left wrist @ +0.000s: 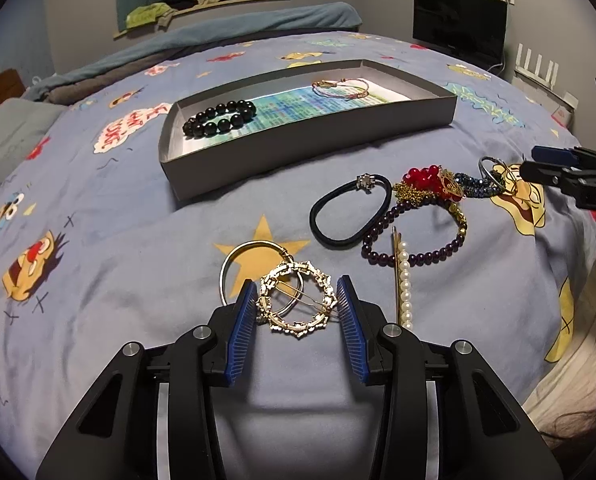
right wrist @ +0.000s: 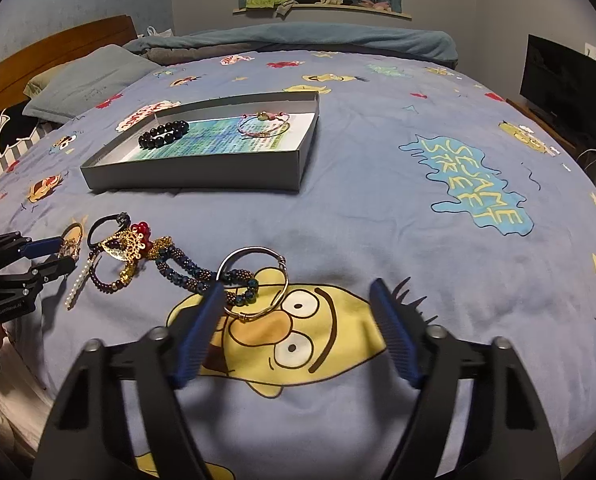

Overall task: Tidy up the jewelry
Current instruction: 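Grasp the silver hoop with the right gripper while the left gripper grasps the gold ornate ring, then carry the silver hoop and gold ring into the tray and open both grippers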

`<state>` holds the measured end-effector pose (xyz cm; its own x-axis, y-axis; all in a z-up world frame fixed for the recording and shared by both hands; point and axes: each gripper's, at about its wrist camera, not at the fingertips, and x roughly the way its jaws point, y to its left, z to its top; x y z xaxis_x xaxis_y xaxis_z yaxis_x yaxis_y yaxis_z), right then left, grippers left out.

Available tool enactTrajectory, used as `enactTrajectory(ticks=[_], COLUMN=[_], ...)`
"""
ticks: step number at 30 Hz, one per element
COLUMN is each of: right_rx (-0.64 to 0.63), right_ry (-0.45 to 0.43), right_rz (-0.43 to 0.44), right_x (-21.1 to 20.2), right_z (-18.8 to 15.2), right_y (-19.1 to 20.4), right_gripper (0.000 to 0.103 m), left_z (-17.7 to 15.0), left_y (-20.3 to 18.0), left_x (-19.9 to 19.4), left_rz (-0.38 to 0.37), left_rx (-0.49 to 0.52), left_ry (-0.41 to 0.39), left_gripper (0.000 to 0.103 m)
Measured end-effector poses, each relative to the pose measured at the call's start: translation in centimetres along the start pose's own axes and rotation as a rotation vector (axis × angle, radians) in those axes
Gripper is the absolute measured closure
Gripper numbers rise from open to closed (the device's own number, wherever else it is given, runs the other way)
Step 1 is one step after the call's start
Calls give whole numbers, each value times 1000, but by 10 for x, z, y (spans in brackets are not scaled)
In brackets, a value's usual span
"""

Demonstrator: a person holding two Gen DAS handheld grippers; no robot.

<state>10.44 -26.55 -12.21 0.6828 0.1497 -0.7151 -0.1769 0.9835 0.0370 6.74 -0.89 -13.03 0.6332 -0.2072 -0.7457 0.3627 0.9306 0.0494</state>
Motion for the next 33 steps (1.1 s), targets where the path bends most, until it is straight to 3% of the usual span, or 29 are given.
enactTrajectory(ticks=[2,8,16,17,19,33], right_rx=[7,20,54,48,35,-5], right_ry=[7,62,104,101,86,-31], right_rz=[6,28,41,36,20,-9], right_x=[3,17,32,32,30,-3], right_z=[1,1,4,4,5,21], right_y=[0,0,-1,0,2,2], right_gripper=[55,86,88,93,99,100], left_z=[0,2,3,4,4,16], left_y=[0,2,5,5,5,12], left_x=[-1,-2,-2,-2,-3,-27], left_rz=[0,1,-5,-7,-10,-22], left_rx=[-1,-1,-8,-8,-8,-17], left_ry=[-2,-5,-5,-5,-7,-69], left_gripper=[60,60,60,60,60,60])
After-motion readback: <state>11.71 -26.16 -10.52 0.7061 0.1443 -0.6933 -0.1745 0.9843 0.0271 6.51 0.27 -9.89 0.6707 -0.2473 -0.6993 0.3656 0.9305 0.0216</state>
